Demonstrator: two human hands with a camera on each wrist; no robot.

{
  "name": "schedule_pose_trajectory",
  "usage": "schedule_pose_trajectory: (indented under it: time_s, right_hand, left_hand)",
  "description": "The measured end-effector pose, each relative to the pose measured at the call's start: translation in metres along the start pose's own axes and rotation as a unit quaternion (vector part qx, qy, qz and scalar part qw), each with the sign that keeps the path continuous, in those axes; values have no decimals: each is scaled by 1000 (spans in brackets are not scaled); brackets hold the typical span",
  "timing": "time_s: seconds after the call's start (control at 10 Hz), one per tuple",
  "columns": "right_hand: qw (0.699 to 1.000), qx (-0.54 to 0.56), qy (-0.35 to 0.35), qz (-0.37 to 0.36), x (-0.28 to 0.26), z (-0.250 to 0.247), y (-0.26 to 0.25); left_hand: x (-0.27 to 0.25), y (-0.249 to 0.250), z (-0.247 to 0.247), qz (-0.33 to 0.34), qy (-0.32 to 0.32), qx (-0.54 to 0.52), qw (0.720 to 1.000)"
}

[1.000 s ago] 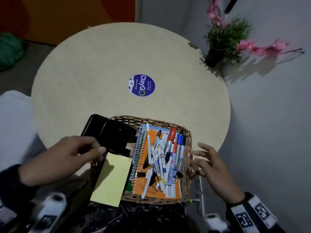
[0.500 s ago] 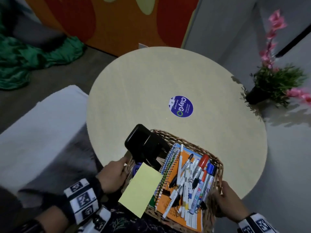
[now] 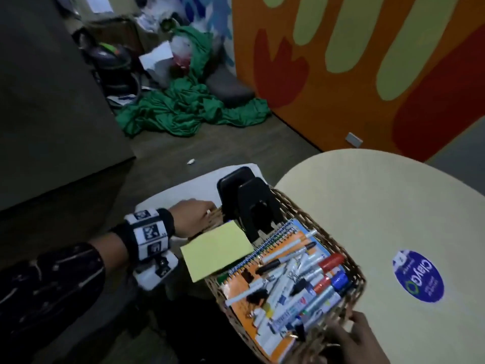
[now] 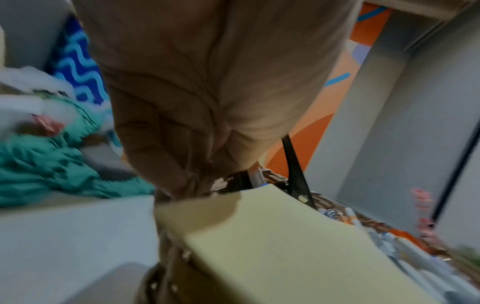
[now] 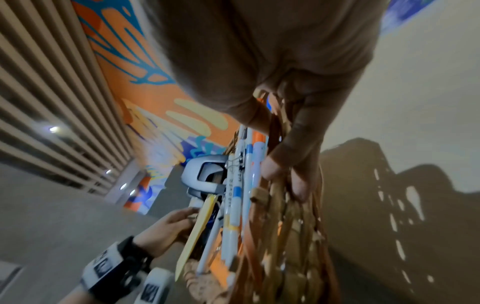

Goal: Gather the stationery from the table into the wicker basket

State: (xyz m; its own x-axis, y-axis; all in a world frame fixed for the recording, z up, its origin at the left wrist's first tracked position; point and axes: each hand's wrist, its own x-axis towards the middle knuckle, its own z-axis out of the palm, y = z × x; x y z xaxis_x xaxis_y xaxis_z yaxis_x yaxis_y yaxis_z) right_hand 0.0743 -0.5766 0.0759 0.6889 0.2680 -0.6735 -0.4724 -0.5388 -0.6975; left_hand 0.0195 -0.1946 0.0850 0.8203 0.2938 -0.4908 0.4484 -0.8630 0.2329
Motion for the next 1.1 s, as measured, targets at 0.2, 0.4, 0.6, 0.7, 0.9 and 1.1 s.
schedule_pose_trajectory:
  time_s: [0.2,0.4,0.6,0.7,0.9,1.1]
  right_hand:
    - [998,34,-55,-25,60,125,-71]
    - [995,-70,-64,-20,132,204,-76]
    - [996,7,-77,51,160,250,-66]
    - [990,35,-102,86,165,254,-62]
    - [983,107,-124,86,164,246,-57]
    - [974,130,-149,110,143,224,-78]
  left_hand:
    - [28,-104,-47,-98,42,-6,994]
    - [67,-168,-50,-173,72,-5,982]
    - [113,-189,-33,-206,100,-11,973]
    - [127,-191,-16,-222,97,-23,970]
    - [127,-200,-4,-236,124,-81,961]
    - [129,-203,-15,-247,121,-114,955]
